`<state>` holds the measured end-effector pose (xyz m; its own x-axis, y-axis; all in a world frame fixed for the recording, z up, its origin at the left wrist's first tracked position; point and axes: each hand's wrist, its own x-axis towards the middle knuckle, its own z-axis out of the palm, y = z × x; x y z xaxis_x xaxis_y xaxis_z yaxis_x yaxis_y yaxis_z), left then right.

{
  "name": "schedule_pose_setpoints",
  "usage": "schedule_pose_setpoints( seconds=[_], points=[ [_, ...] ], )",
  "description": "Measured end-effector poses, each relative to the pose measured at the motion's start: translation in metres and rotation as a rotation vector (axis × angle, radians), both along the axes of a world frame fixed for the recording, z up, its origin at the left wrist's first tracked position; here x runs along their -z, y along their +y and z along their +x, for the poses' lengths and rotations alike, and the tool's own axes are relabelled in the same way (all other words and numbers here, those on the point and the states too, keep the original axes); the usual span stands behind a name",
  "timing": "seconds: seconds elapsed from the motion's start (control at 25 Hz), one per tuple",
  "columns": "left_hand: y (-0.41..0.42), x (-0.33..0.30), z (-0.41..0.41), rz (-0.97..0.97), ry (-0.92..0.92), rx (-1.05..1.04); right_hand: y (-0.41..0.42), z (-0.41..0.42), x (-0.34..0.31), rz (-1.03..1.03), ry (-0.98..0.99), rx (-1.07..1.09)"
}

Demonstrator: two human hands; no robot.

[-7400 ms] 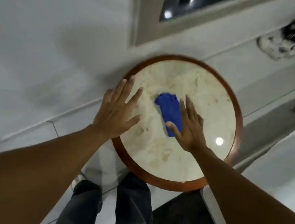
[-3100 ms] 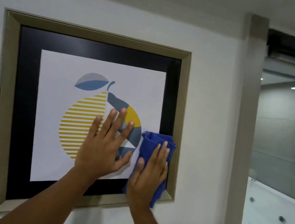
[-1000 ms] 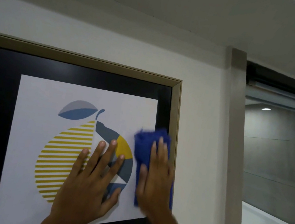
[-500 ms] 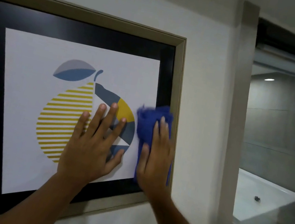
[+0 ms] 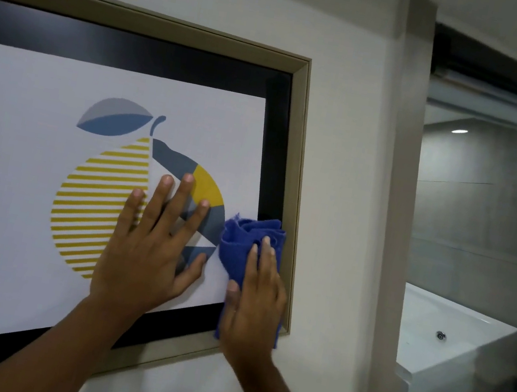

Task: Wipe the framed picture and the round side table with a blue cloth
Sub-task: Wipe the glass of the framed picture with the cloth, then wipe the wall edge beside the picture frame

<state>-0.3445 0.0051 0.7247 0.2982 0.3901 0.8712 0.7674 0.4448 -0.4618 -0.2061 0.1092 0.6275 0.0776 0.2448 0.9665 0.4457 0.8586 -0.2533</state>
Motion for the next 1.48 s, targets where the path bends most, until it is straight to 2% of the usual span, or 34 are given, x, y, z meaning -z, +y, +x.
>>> schedule_pose_setpoints(
  seconds=[0.2, 0.28, 0.44, 0.52, 0.56, 0.64, 0.72, 0.84, 0.96, 1.04, 1.16, 1.36, 1.48],
  points=[
    [-0.001, 0.000, 0.003, 0.027, -0.004, 0.020, 0.023, 0.018, -0.019, 0.107, -0.074, -0.111],
    [0.002, 0.001, 0.001, 0.024, -0.001, 0.030, 0.025, 0.015, -0.064, 0.152, -0.042, -0.108],
    [0.003, 0.002, 0.001, 0.033, 0.008, 0.048, 0.024, 0.013, -0.199, 0.141, -0.004, -0.088],
    [0.004, 0.003, 0.001, 0.034, 0.006, 0.062, 0.024, 0.013, -0.229, 0.158, 0.021, -0.068],
    [0.005, 0.004, 0.001, 0.034, 0.006, 0.065, 0.024, 0.014, -0.225, 0.176, 0.029, -0.069],
    [0.004, 0.006, 0.002, 0.034, 0.015, 0.047, 0.022, 0.017, -0.182, 0.199, 0.013, -0.057],
    [-0.002, 0.006, 0.006, 0.017, 0.009, 0.011, 0.013, 0.029, -0.113, 0.134, -0.081, -0.052],
    [-0.011, 0.005, 0.027, -0.117, -0.146, 0.036, -0.008, 0.059, -0.028, -0.044, -0.296, -0.079],
    [-0.003, 0.029, 0.070, -0.255, -0.273, 0.191, -0.014, 0.098, 0.003, -0.067, -0.441, -0.082],
    [0.010, 0.060, 0.106, -0.347, -0.294, 0.309, -0.015, 0.126, 0.010, -0.118, -0.437, -0.085],
    [0.033, 0.114, 0.158, -0.461, -0.360, 0.392, -0.007, 0.181, 0.045, -0.184, -0.474, 0.030],
    [0.071, 0.221, 0.238, -0.777, -0.340, 0.521, -0.005, 0.293, 0.163, -0.388, -0.639, 0.196],
    [0.082, 0.323, 0.300, -1.029, -0.439, 0.594, -0.016, 0.354, 0.257, -0.556, -0.681, 0.243]
  ],
)
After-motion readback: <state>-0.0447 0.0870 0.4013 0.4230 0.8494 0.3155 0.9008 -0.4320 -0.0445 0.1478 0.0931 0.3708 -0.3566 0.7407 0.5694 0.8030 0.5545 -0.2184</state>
